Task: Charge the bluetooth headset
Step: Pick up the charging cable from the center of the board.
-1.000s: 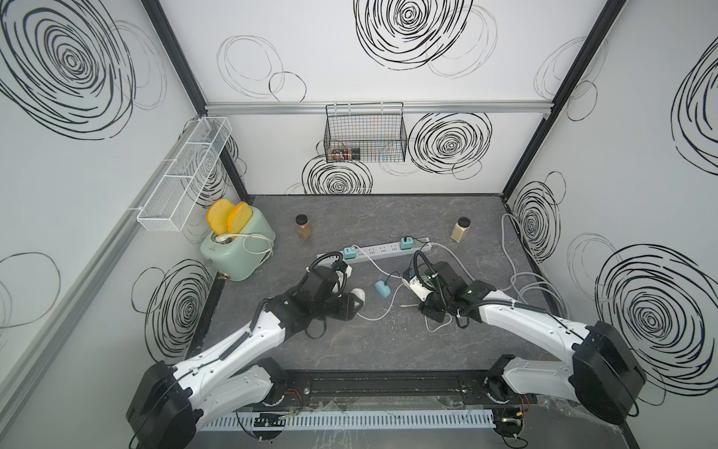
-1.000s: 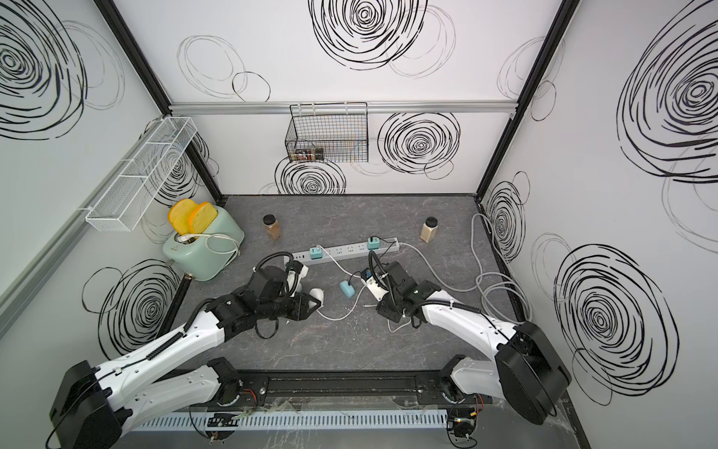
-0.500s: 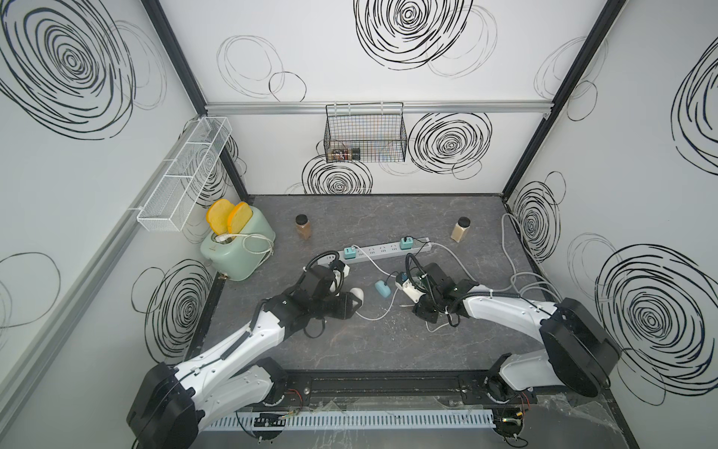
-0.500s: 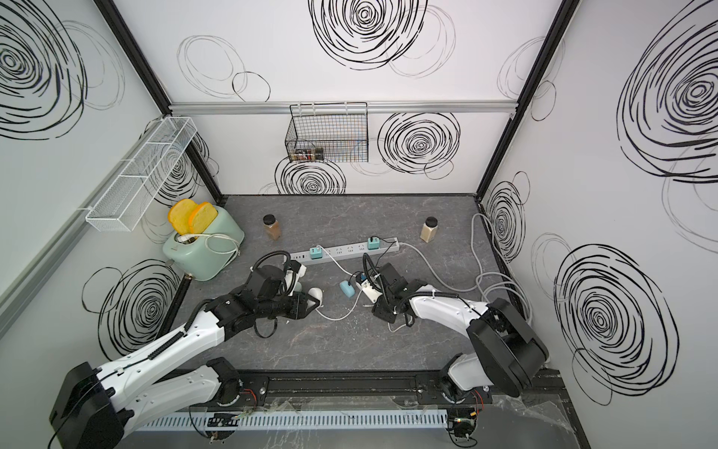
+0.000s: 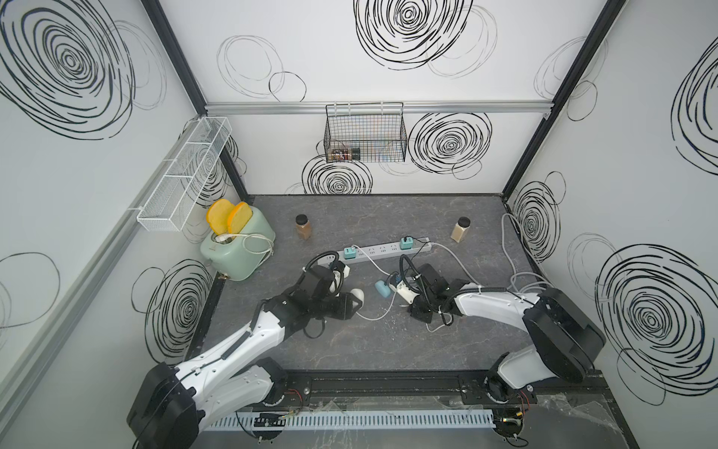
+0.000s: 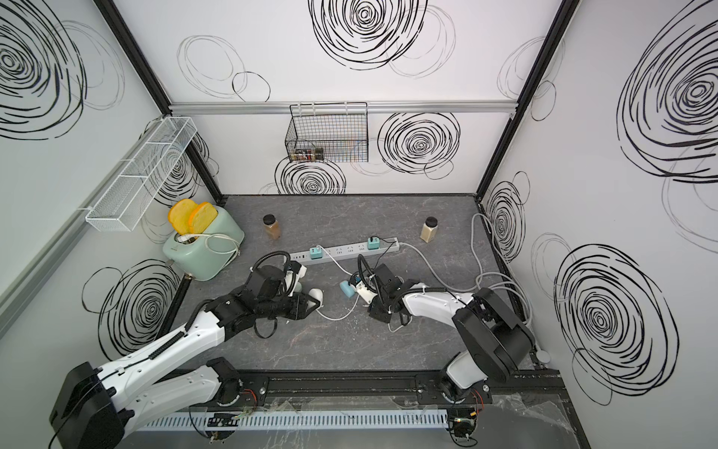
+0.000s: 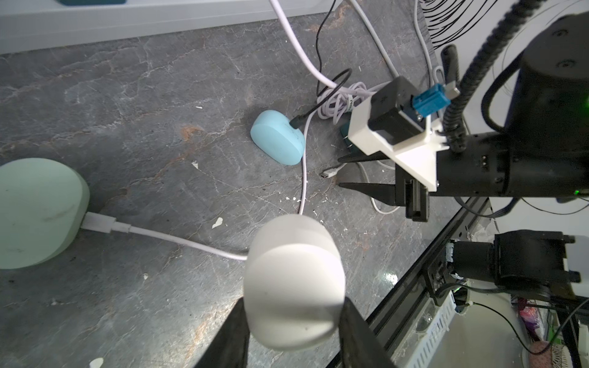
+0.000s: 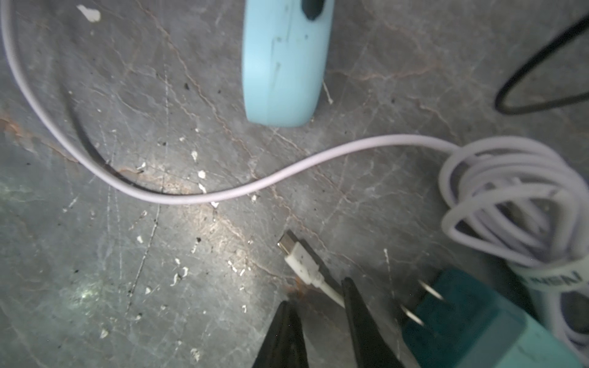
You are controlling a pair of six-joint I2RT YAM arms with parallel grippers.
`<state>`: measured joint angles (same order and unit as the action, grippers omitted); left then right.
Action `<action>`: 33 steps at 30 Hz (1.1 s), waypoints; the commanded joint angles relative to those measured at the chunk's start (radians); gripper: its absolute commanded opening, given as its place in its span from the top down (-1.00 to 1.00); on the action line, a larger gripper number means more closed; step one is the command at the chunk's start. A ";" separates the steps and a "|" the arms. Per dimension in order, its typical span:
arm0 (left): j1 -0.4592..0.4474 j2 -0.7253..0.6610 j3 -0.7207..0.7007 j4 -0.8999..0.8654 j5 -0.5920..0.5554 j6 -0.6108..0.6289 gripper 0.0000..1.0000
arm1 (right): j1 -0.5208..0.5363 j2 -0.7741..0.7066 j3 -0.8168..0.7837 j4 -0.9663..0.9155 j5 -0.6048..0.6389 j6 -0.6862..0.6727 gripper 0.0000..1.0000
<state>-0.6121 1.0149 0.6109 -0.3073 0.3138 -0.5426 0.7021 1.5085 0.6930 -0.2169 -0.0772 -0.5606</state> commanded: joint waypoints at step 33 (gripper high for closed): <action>0.052 -0.068 0.023 0.098 -0.026 0.102 0.51 | 0.008 -0.160 0.032 0.106 -0.163 0.405 1.00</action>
<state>-0.5678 0.9611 0.5968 -0.2668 0.3099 -0.5179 0.7006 1.4055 0.7273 -0.1631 -0.1787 -0.3397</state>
